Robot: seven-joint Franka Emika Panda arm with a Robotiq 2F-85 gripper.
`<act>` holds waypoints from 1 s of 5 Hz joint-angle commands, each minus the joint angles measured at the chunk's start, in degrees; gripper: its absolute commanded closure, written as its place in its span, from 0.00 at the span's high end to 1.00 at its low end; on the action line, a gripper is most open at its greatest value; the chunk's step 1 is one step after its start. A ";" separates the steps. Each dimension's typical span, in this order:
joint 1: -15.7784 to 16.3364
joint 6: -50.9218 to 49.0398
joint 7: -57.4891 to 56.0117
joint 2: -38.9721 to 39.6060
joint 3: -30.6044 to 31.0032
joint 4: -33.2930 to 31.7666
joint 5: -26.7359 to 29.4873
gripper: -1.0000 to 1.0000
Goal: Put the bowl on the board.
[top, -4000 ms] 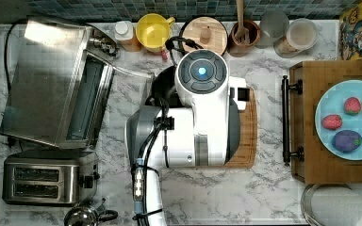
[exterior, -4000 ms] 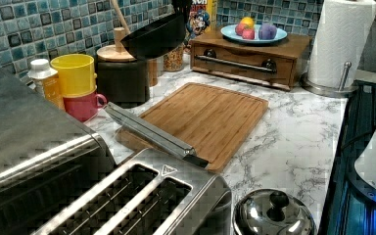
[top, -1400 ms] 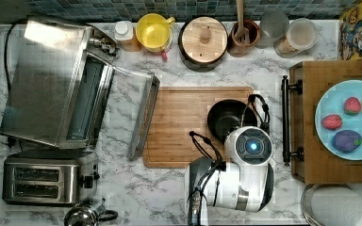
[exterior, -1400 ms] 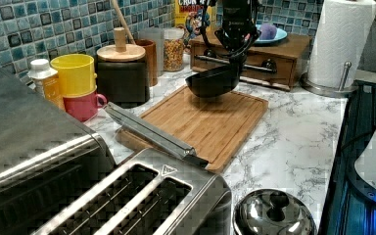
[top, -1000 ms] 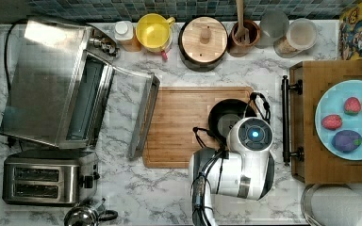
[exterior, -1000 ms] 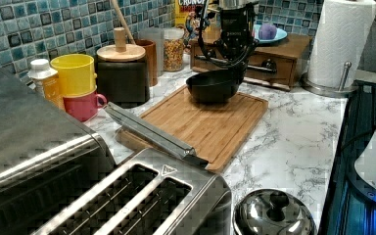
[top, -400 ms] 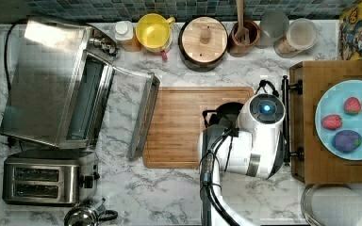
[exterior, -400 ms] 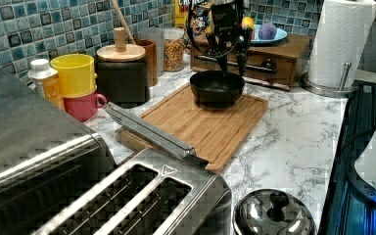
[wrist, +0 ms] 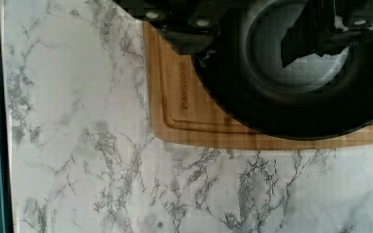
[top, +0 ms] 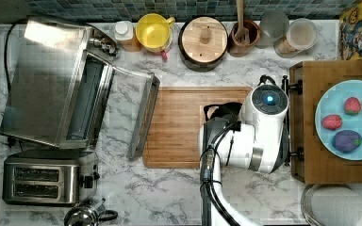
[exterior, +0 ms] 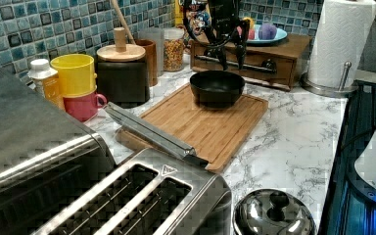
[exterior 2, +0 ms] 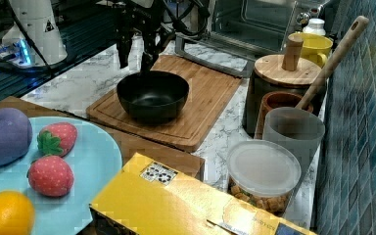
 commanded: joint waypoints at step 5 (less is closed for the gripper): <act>-0.34 0.38 -3.44 0.16 1.76 6.28 3.41 0.50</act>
